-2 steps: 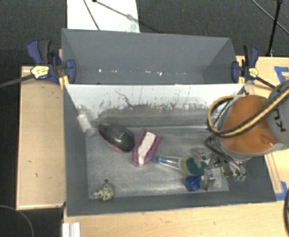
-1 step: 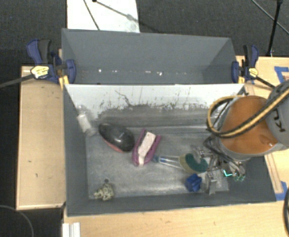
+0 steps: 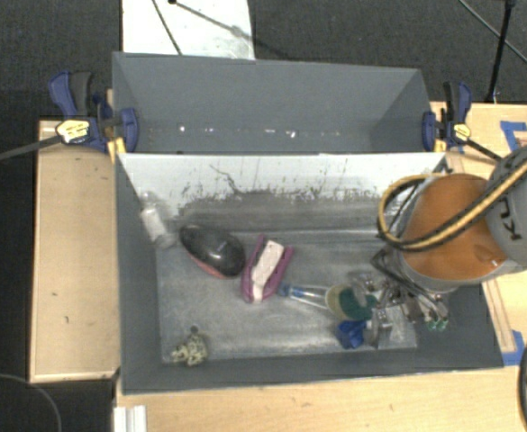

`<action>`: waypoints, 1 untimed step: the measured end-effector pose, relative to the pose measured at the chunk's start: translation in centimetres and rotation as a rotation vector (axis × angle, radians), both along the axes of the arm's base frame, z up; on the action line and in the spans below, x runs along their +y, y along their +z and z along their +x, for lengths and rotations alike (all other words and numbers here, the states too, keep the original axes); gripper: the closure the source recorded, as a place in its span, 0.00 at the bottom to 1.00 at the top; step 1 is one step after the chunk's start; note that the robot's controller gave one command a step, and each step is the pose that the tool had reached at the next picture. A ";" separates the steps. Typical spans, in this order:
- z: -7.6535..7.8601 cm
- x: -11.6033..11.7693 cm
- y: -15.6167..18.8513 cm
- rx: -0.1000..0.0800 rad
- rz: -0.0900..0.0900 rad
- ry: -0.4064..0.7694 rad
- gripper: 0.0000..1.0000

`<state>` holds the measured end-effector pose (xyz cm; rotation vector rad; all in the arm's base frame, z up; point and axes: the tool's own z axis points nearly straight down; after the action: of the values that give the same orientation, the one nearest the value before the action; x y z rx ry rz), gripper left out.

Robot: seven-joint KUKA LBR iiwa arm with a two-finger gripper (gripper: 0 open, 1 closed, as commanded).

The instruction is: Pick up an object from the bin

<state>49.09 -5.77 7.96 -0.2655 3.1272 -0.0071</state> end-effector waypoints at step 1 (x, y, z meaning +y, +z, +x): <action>0.6 1.0 10.2 -0.007 0.004 -0.052 1.00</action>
Offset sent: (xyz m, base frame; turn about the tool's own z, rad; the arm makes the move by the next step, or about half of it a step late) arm 0.0032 0.0103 0.0968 0.0543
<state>49.66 -4.74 18.11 -0.1833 3.1255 -0.0017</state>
